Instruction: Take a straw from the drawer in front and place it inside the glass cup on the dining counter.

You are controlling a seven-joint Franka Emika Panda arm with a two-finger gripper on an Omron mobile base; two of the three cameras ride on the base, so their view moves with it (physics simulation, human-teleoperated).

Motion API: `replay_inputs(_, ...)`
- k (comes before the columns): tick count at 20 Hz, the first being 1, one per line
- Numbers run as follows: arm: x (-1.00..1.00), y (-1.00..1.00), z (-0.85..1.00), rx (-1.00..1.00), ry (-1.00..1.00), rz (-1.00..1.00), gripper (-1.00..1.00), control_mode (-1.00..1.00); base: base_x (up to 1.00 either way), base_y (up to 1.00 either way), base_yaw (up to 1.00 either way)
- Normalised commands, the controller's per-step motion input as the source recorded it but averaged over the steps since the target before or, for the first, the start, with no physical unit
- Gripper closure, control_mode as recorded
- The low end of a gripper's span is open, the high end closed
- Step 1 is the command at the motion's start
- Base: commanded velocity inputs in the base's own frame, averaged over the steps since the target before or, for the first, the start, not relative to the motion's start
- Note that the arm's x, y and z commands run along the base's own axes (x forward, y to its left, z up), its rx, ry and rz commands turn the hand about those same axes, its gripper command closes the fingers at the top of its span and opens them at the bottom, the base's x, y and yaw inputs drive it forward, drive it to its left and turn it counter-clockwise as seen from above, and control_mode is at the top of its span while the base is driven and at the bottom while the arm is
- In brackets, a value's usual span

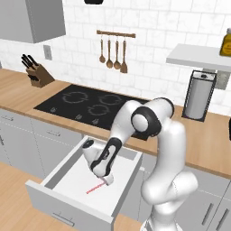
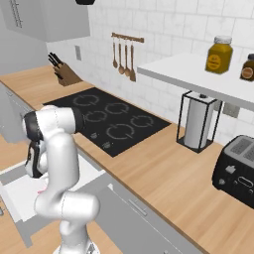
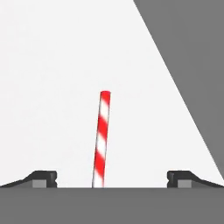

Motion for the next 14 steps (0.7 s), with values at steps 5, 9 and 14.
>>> replay_inputs(5,0.00,0.05,-0.44,-0.01,-0.17,0.00,-1.00,-1.00,0.00,0.00,0.00)
replay_inputs(9,-0.13,-0.03,-0.69,0.00,-0.35,0.00,-1.00,-1.00,0.00,0.00,0.00)
replay_inputs(14,-0.45,-0.06,-0.73,0.06,-0.31,0.00,-1.00,-1.00,0.00,0.00,0.00)
